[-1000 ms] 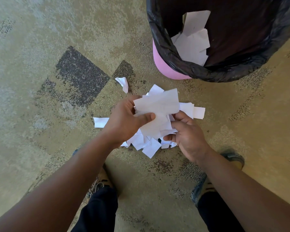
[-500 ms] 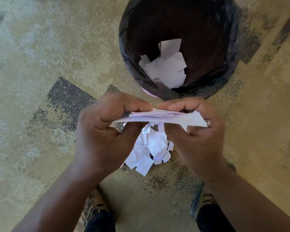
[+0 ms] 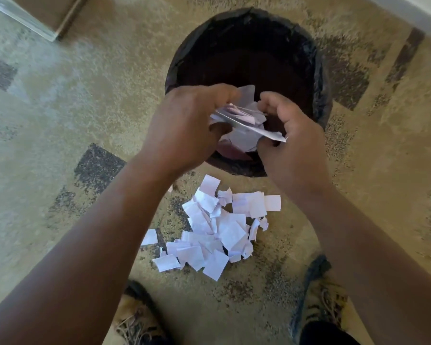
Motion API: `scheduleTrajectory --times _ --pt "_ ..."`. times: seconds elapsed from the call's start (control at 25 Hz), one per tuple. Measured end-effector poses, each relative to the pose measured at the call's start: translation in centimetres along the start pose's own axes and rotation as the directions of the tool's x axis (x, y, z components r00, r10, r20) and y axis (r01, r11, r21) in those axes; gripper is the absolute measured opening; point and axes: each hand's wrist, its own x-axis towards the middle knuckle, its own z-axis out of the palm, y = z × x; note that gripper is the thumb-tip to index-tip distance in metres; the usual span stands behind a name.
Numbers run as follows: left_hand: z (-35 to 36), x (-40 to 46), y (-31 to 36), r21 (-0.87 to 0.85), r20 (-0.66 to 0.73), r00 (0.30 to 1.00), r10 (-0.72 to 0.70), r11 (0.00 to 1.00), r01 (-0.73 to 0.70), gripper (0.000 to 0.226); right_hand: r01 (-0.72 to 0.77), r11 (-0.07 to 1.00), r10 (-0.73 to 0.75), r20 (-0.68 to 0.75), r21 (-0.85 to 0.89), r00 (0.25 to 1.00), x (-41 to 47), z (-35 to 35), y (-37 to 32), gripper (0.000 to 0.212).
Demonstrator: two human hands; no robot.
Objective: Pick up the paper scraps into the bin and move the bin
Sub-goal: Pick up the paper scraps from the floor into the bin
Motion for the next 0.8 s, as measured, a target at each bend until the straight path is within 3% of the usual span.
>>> scheduleTrajectory --times 0.08,0.16,0.48,0.64,0.72,0.8 --pt "0.1 -0.5 -0.1 0.017 -0.019 1.000 -0.012 1.000 0.012 0.041 -0.022 0.997 0.025 0.047 -0.074 0.999 -0.8 0.5 0.8 0.066" --pt "0.0 -2.0 -0.2 -0.002 -0.088 0.996 0.002 1.000 -0.002 0.036 -0.001 0.993 0.006 0.038 -0.117 0.999 -1.9 0.9 1.2 0.067" --pt "1.3 -5.2 -1.1 -0.002 -0.320 0.947 0.010 1.000 -0.011 0.019 0.165 0.982 -0.181 -0.230 -0.090 0.956 -3.4 2.9 0.6 0.037" --pt "1.6 -7.3 -1.9 -0.060 -0.466 0.881 -0.078 0.997 0.057 0.007 0.378 0.925 -0.375 -0.268 -0.044 0.887 -4.8 4.9 -0.9 0.021" --pt "2.6 -9.0 -3.3 -0.142 -0.491 0.853 -0.179 0.982 0.124 0.008 0.449 0.894 -0.441 -0.214 -0.014 0.872 -6.3 6.9 -1.3 0.022" --pt "4.5 -11.0 -5.8 -0.212 -0.424 0.847 -0.322 0.944 0.252 0.012 0.431 0.902 -0.428 -0.087 0.018 0.900 -7.9 9.6 -0.1 0.024"
